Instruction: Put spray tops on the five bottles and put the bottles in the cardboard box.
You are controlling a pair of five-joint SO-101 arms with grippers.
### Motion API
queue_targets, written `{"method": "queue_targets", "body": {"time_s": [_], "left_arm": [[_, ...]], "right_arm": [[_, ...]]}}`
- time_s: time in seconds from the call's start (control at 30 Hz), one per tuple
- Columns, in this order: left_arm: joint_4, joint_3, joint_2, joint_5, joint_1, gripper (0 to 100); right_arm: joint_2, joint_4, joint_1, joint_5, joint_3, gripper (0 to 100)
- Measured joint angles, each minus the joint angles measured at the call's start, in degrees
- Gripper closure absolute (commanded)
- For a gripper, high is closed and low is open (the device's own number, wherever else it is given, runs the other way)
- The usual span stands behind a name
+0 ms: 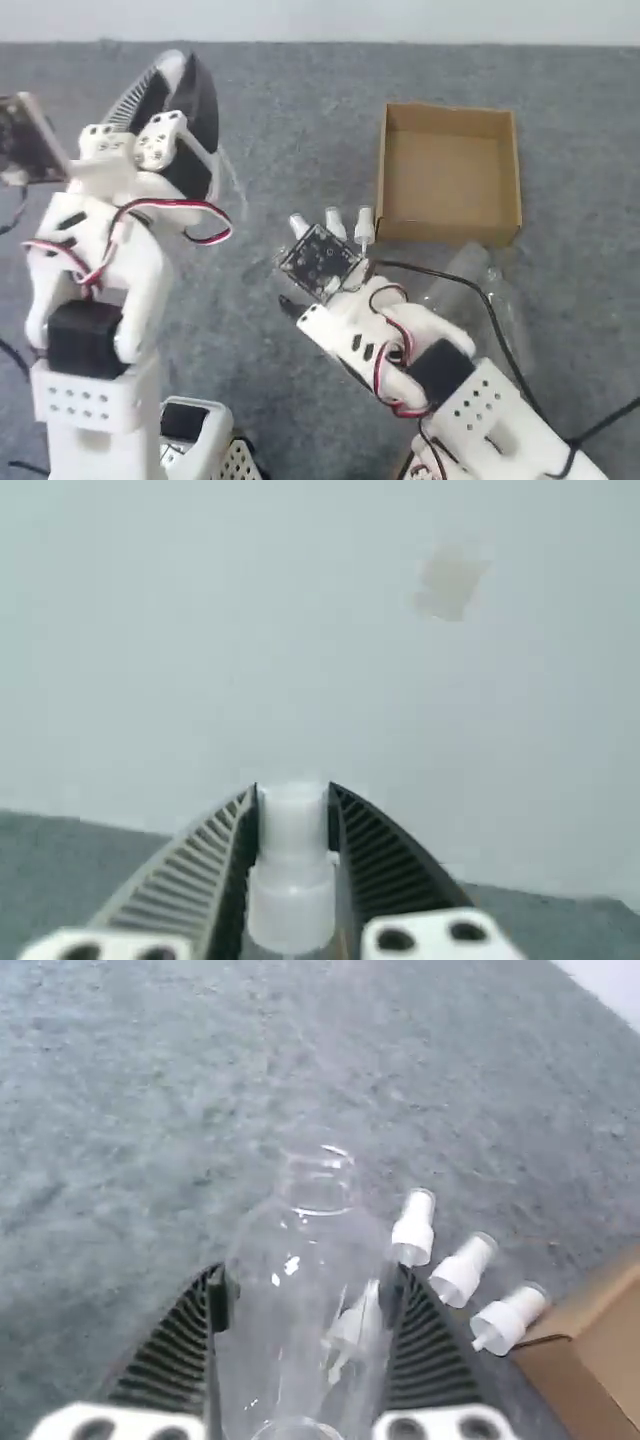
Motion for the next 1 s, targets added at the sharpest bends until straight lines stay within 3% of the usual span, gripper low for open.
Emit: {"method": "queue_targets", "body": {"time_s": [0.23,0.5,1.0], "left_arm": [[-0.7,3.8,-0.1,3.1,0.7,99],[5.5,3.8,-3.1,4.0,2.5,99],[0.6,6.1,-5.5,4.0,4.3,99]], "right_arm": [[-2.4,-5.0,-0.1,0.0,3.7,99.3],[-2.6,-5.5,-0.1,0.0,3.7,99.3],[-2.6,-5.5,-0.1,-0.1,3.7,99.3]]}}
